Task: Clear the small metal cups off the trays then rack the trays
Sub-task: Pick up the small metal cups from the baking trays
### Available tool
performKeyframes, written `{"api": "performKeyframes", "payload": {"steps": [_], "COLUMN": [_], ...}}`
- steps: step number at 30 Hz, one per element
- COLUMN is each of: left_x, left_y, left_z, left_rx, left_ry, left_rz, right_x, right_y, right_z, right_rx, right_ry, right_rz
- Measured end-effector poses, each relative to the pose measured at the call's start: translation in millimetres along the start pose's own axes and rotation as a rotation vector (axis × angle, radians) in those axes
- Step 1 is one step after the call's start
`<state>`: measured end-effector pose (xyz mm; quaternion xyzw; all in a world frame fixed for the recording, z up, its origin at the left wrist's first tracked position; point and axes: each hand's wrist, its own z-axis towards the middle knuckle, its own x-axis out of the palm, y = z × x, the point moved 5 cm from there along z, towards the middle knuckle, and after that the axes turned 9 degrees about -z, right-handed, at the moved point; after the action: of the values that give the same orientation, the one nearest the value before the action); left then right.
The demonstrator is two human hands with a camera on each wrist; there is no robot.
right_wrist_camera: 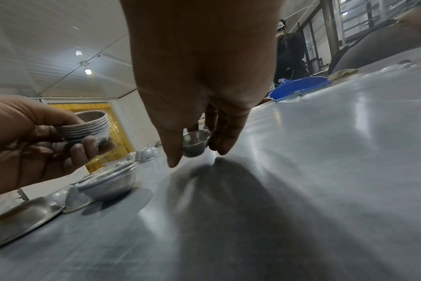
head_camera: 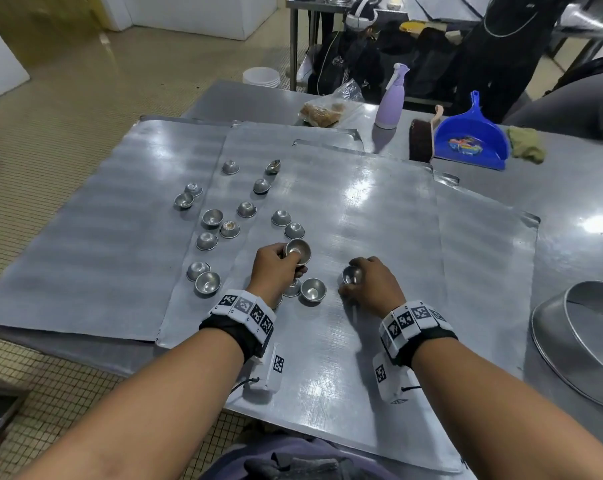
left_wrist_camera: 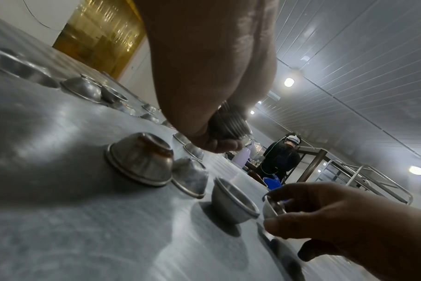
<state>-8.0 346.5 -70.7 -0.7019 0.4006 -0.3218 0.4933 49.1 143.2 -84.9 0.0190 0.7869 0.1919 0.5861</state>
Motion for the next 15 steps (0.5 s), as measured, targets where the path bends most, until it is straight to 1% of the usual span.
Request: {"api": "performKeyframes", "payload": {"steps": [6,11,15], "left_x": [2,1,-1], "left_y": [2,-2,-7], "left_z": [1,4,9], "left_rx": [0.002,0.008,0.03], "left_ry": [0.008,-0.004,-0.003], "left_rz": [0.01,0.006,-0.005], "right_x": [-13,-27,-38], "right_y": [6,26,45], "right_z": [-7,-12,-14], "right_rx": [-0.04,-0.115,-0.177], "right_ry": [-0.098,-0.191,-0.229], "right_rz": [0.158,0.2,0.239]}}
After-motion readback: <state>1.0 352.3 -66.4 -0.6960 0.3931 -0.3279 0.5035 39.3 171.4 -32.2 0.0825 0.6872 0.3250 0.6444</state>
